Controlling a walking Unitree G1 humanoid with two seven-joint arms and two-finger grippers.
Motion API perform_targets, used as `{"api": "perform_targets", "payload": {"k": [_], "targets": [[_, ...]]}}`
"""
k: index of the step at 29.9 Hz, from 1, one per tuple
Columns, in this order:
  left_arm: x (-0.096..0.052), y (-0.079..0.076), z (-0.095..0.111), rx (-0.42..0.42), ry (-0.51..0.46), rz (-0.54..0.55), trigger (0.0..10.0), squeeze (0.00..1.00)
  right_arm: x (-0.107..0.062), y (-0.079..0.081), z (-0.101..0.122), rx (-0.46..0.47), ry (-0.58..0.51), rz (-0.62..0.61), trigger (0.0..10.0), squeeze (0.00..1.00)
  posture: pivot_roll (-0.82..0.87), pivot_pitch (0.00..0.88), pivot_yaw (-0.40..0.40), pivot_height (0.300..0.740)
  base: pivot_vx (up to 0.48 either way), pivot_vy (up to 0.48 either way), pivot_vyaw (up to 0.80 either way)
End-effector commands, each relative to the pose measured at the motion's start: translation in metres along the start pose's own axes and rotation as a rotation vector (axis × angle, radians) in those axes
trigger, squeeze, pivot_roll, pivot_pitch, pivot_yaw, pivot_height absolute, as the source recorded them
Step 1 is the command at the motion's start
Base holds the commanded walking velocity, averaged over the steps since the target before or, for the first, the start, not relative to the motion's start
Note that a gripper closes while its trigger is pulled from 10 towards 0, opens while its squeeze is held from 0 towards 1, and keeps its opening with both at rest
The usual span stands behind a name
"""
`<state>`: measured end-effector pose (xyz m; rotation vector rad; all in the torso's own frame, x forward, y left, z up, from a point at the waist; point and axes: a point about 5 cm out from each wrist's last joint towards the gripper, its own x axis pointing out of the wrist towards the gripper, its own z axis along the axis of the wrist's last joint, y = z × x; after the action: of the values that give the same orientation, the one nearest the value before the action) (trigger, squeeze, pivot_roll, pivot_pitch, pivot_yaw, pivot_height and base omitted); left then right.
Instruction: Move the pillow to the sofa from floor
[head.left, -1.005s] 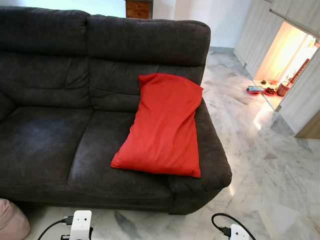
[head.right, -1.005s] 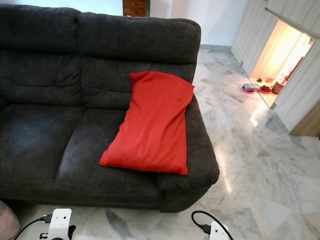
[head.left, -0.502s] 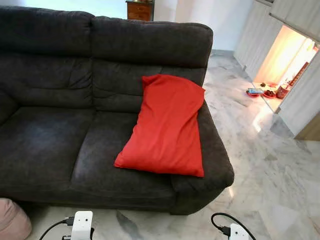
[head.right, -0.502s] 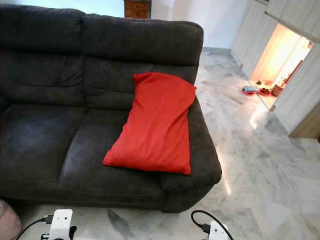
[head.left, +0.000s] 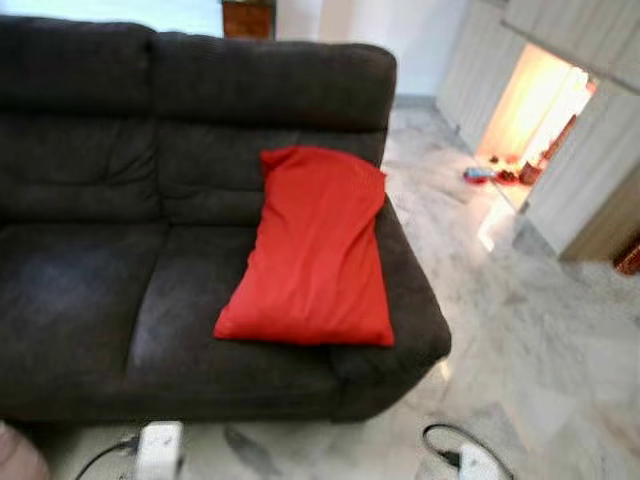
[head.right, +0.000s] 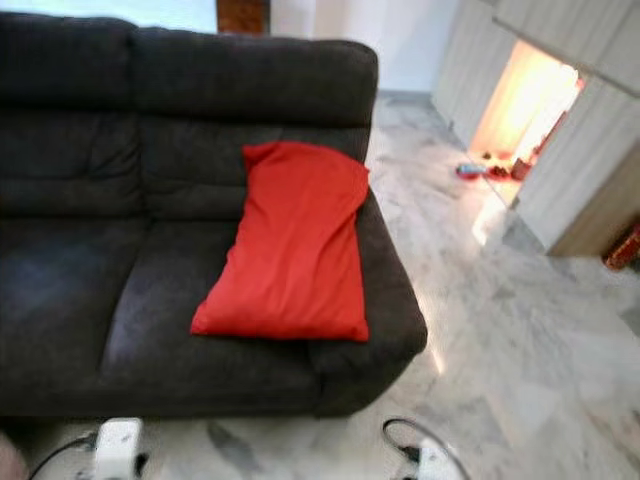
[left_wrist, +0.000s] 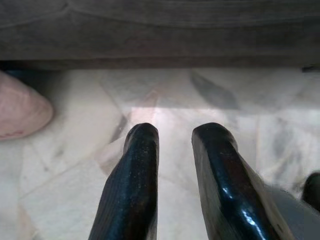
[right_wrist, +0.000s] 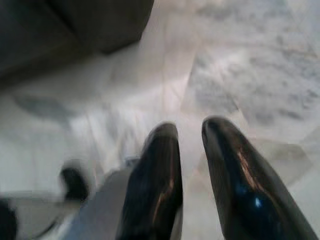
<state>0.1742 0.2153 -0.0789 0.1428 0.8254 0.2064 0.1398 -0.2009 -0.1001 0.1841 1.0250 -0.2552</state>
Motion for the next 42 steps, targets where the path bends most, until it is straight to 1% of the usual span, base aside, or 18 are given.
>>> {"api": "perform_targets", "payload": {"k": [1,9,27,32,38,42], "targets": [[0.0004,0.0073,-0.0006,0.003,0.007,0.016,10.0,0.0,0.0005,0.007,0.0003,0.002,0.001,0.017,10.0,0.0,0.07,0.0,-0.085,0.74,0.0,0.375,0.0],[0.0001,0.0084,-0.0025,0.007,0.015,0.014,10.0,0.0,0.0005,0.0071,0.0001,-0.001,0.001,0.019,10.0,0.0,0.07,0.0,-0.082,0.74,0.0,0.377,0.0],[0.0005,0.0042,-0.0008,0.003,0.013,0.01,10.0,0.0,0.0006,0.0063,0.0012,-0.007,0.0,0.022,10.0,0.0,0.08,0.0,-0.093,0.74,0.0,0.378,0.0],[0.0007,0.002,0.0011,0.002,0.002,0.011,10.0,0.0,0.0008,0.0075,0.003,-0.028,-0.01,0.043,10.0,0.0,0.08,0.0,-0.092,0.74,0.0,0.379,0.0],[0.0009,0.0005,0.0033,0.003,-0.011,0.01,10.0,0.0,0.0008,0.0077,0.0031,-0.036,-0.011,0.046,10.0,0.0,0.08,0.0,-0.091,0.74,0.0,0.376,0.8],[0.0011,-0.0002,0.0056,0.005,-0.024,0.011,10.0,0.0,0.0007,0.0081,0.0022,-0.032,-0.003,0.05,10.0,0.0,0.08,0.0,-0.091,0.74,0.0,0.376,0.0]]}}
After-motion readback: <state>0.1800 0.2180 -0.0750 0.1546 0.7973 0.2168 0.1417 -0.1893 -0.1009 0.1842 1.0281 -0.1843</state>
